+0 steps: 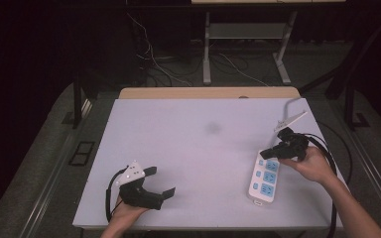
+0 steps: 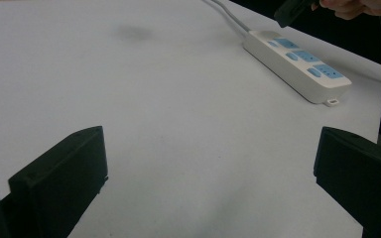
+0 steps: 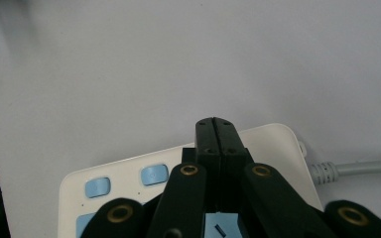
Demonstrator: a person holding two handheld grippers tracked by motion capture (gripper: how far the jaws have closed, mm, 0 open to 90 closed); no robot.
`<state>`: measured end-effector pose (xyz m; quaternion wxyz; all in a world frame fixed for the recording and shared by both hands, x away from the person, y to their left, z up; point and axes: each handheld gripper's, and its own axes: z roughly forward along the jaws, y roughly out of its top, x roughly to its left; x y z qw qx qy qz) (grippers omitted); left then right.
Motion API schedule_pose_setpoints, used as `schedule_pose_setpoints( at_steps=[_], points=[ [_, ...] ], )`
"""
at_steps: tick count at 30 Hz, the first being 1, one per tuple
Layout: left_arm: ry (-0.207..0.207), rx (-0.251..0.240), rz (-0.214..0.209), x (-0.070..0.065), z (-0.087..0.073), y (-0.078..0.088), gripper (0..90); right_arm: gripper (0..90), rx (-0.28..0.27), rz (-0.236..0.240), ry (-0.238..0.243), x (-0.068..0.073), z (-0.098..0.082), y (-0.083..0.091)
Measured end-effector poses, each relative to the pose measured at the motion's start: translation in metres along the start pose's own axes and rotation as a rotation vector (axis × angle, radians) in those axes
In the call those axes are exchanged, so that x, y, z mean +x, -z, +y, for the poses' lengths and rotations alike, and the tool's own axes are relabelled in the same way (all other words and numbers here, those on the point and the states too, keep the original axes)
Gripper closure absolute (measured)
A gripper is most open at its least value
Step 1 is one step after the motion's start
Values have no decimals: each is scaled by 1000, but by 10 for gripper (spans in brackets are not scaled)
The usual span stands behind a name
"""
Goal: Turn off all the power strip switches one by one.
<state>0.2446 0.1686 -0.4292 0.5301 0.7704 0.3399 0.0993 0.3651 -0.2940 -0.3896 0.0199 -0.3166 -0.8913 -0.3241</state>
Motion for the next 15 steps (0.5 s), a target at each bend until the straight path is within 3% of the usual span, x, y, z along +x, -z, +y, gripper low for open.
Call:
schedule_pose_setpoints(
  at_steps=[15],
  points=[
    [1,-2,-1,0,0,1,0,900,21,-4,-3,-3,0,-11]
  ],
)
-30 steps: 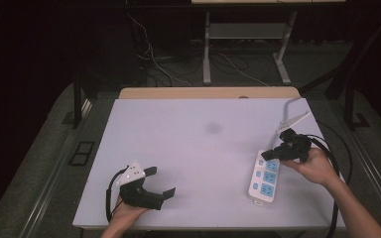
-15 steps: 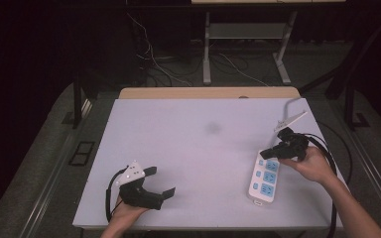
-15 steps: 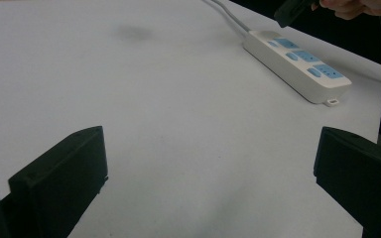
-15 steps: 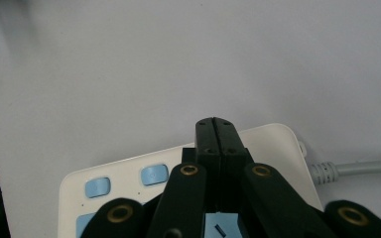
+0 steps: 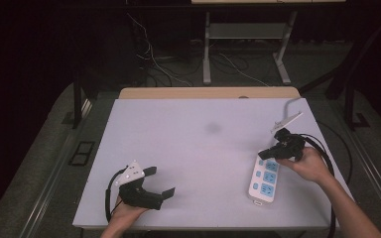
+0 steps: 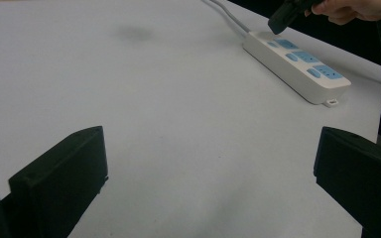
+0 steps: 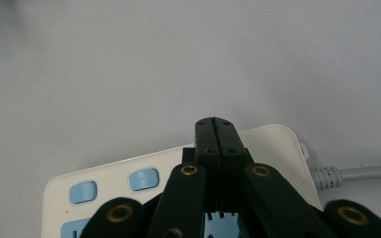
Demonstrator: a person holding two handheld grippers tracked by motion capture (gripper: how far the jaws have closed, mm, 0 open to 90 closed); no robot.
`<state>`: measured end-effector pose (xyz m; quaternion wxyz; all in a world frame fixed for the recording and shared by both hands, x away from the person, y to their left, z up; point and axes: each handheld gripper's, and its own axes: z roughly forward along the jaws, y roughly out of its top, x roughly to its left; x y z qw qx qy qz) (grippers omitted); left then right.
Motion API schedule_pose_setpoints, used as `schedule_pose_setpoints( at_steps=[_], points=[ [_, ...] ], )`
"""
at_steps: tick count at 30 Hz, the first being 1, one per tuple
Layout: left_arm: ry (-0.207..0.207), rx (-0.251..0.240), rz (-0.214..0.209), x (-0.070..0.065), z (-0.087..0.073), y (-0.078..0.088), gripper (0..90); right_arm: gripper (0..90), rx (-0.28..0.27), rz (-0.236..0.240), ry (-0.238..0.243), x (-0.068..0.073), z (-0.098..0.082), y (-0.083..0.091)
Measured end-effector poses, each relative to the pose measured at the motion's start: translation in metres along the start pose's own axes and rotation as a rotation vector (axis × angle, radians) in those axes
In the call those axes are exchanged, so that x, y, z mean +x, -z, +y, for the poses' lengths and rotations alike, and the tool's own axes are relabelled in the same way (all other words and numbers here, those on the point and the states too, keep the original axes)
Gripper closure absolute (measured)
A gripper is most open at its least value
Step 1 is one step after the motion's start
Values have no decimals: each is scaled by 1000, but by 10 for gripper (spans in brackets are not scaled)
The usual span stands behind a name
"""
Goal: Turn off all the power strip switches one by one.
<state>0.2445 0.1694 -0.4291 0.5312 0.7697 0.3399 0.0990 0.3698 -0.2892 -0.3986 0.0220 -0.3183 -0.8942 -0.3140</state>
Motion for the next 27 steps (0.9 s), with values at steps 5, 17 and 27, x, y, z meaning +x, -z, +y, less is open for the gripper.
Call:
schedule_pose_setpoints(
  at_steps=[5,17,27],
  points=[
    [-1,1,0,0,0,0,0,900,12,2,-3,-1,0,-3],
    [-2,0,1,0,0,1,0,900,36,12,-5,-1,-4,-11],
    [-4,4,1,0,0,0,0,900,7,11,-4,-2,-7,-11]
  ],
)
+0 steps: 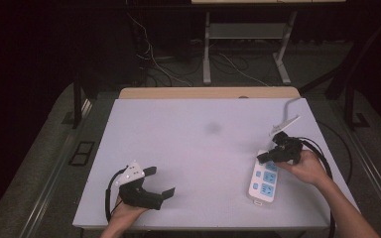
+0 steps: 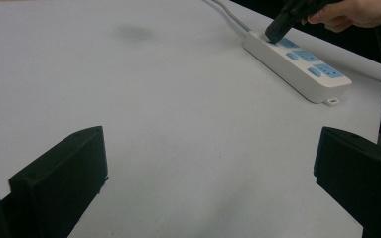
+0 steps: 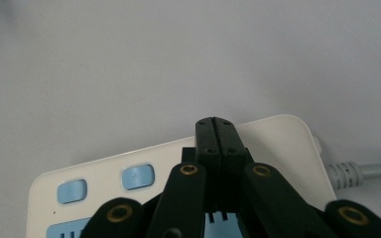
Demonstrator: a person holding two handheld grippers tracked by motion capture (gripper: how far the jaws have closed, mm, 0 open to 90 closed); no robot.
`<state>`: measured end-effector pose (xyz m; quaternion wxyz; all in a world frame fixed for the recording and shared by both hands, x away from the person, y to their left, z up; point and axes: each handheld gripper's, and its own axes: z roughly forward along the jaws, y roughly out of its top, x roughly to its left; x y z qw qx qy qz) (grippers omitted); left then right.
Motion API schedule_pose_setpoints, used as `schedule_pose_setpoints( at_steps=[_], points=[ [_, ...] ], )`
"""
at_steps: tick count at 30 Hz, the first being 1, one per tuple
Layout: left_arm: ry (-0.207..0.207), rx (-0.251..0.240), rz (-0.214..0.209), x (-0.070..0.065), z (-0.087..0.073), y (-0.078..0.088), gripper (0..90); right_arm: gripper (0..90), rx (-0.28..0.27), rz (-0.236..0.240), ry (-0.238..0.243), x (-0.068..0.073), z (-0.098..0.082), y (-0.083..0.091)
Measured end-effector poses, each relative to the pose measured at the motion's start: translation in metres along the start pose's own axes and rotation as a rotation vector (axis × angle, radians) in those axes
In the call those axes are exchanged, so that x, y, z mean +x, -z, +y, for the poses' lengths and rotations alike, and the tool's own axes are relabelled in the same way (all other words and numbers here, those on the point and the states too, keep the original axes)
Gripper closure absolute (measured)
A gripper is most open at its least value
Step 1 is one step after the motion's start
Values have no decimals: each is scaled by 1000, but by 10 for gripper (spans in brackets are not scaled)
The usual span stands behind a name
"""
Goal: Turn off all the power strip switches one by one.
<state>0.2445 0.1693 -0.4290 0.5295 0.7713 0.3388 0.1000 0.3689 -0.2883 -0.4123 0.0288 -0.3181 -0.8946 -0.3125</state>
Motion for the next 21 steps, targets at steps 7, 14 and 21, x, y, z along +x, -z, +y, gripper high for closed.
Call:
schedule_pose_setpoints(
  at_steps=[7,14,21],
  points=[
    [-2,-1,-1,-1,0,1,0,900,4,-15,10,3,0,0],
    [-6,2,-4,-1,0,0,0,900,-15,-8,6,1,-3,0],
    [-4,1,-6,-3,0,-1,0,900,-10,-31,13,4,-2,-1]
  ],
)
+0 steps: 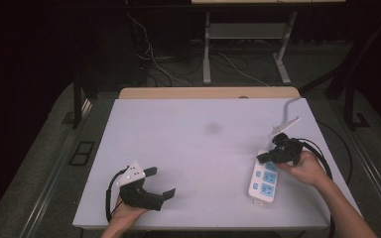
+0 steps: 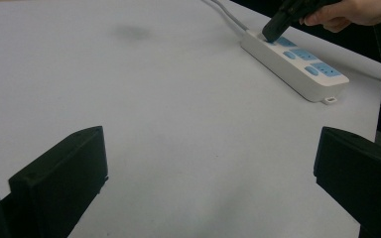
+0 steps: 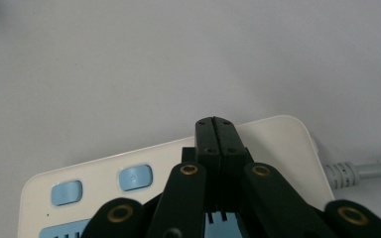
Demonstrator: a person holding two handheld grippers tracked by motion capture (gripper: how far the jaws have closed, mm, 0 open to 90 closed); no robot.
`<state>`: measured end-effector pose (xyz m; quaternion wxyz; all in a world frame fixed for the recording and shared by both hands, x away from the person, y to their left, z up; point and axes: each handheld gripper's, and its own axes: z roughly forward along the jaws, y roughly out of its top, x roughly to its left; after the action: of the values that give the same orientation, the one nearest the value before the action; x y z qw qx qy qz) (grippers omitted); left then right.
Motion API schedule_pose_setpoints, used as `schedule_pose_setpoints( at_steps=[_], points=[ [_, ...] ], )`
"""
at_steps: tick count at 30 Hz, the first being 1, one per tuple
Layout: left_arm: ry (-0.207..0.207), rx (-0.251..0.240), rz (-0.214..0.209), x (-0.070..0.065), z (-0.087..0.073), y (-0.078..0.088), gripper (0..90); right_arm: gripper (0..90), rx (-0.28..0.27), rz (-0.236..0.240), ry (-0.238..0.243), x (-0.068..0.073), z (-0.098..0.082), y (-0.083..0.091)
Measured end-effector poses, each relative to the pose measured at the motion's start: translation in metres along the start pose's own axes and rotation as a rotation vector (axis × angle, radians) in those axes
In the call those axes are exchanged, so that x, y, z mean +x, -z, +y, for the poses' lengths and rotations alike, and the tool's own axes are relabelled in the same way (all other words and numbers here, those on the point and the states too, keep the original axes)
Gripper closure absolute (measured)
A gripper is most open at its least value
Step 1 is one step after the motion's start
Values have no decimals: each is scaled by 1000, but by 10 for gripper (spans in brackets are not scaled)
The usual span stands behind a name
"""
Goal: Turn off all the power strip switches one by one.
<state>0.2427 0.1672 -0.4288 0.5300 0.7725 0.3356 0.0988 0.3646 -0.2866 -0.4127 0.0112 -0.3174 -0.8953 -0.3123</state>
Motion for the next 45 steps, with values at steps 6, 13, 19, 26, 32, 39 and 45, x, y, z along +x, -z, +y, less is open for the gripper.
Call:
schedule_pose_setpoints(
  at_steps=[6,13,19,26,32,39,45],
  points=[
    [-4,3,-5,-1,0,0,0,900,-3,-2,-10,0,-1,-1],
    [-3,5,-4,-1,0,0,0,900,-33,-2,-11,0,-5,0],
    [3,2,-3,1,0,1,0,900,-23,4,-27,-1,-5,1],
    [2,0,-9,1,0,2,0,900,-23,-16,-21,3,-6,7],
    [4,-4,-10,1,0,2,0,900,-38,-27,-31,7,-13,12],
    [4,-6,-14,0,0,2,0,894,-116,-72,-68,12,-18,30],
    [5,-11,-18,-1,1,2,0,677,-191,-121,-142,21,-27,43]
  ],
)
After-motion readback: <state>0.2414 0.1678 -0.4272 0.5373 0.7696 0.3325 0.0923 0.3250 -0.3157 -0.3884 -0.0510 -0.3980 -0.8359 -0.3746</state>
